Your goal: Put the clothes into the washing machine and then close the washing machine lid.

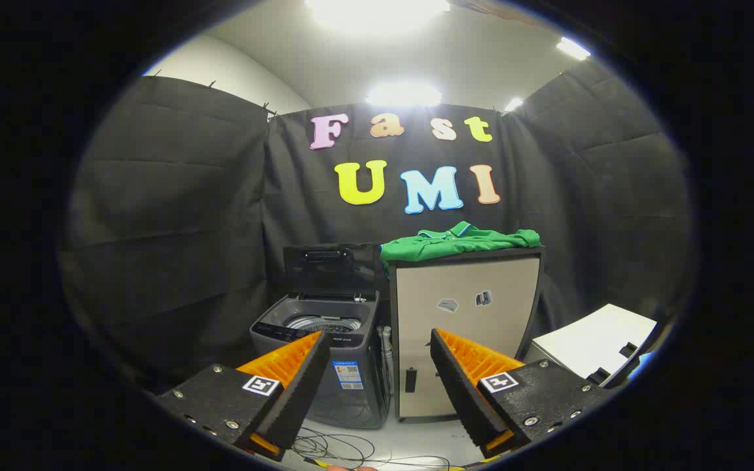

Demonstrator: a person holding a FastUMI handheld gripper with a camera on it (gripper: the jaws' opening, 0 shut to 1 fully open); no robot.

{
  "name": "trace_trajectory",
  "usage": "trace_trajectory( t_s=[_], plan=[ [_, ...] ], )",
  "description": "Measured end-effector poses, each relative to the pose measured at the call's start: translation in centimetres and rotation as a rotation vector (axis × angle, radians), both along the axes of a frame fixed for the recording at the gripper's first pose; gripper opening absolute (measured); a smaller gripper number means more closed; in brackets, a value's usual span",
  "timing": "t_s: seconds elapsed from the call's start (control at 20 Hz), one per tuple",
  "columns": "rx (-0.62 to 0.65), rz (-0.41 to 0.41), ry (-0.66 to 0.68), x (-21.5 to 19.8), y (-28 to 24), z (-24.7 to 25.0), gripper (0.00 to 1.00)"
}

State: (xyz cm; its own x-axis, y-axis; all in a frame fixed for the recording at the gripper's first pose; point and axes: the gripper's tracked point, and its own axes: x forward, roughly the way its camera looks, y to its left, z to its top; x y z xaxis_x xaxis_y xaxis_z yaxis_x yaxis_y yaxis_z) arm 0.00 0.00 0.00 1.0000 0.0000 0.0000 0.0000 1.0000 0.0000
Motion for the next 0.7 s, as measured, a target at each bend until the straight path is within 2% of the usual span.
trace_trajectory(
  t_s=[0.7],
  plan=[
    [0.013, -0.012, 0.01, -1.2, 0.1, -0.3, 0.96]
  ],
)
